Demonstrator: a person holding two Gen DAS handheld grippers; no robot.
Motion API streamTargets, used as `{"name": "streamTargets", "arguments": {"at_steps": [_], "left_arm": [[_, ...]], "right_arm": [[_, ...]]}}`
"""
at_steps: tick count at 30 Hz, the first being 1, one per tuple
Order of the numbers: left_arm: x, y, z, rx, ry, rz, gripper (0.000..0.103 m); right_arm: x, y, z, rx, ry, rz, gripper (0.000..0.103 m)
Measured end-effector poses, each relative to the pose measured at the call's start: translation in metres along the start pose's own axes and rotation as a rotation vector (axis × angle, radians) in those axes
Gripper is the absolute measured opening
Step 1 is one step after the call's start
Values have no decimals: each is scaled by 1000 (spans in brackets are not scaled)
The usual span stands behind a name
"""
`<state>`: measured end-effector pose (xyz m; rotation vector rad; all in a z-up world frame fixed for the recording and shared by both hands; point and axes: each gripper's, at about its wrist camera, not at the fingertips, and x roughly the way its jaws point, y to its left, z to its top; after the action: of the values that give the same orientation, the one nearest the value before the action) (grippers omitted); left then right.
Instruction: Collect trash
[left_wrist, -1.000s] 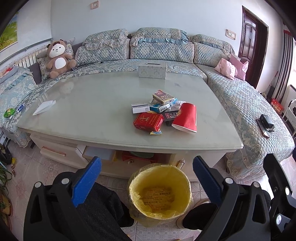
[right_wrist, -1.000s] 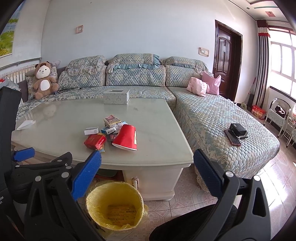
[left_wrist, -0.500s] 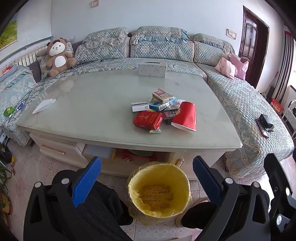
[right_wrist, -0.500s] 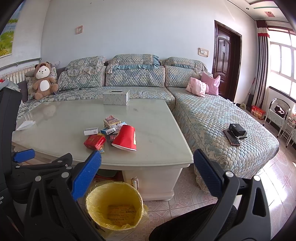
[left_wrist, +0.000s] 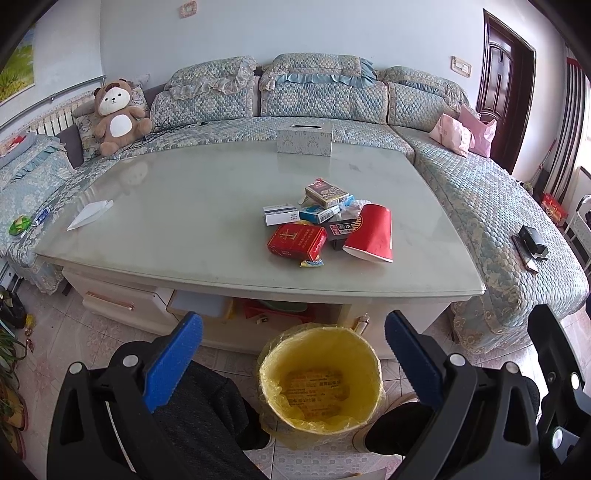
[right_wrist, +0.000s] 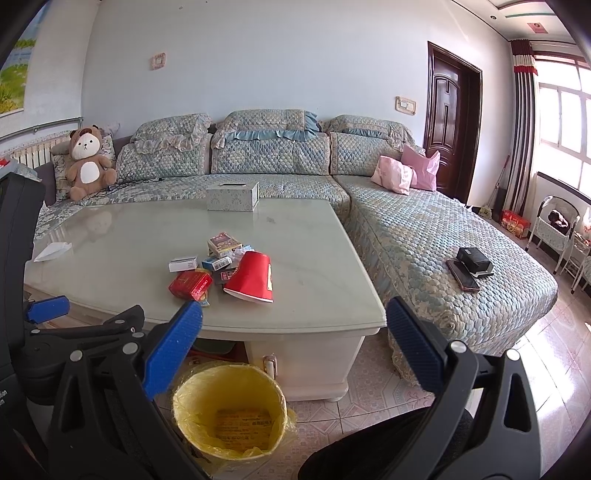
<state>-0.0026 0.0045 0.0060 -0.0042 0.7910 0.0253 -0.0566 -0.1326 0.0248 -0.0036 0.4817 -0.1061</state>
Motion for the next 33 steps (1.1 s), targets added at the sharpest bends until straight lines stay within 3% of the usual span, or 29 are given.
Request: {"name": "streamTargets", "arguments": {"at_steps": [14,19,25,33], "left_arm": [[13,-4,12,23,19,22,97],[27,-4,21,38,55,2,97],[39,23,71,11,104,-51,97],[56,36,140,59,152,-7,97]], "right_arm": [[16,1,8,-14,15,-2,97],[32,-2,14,-12,47,38,97],[50,-10,37,-48,71,80,98],[85,-19,79,-103,134,156,98]]}}
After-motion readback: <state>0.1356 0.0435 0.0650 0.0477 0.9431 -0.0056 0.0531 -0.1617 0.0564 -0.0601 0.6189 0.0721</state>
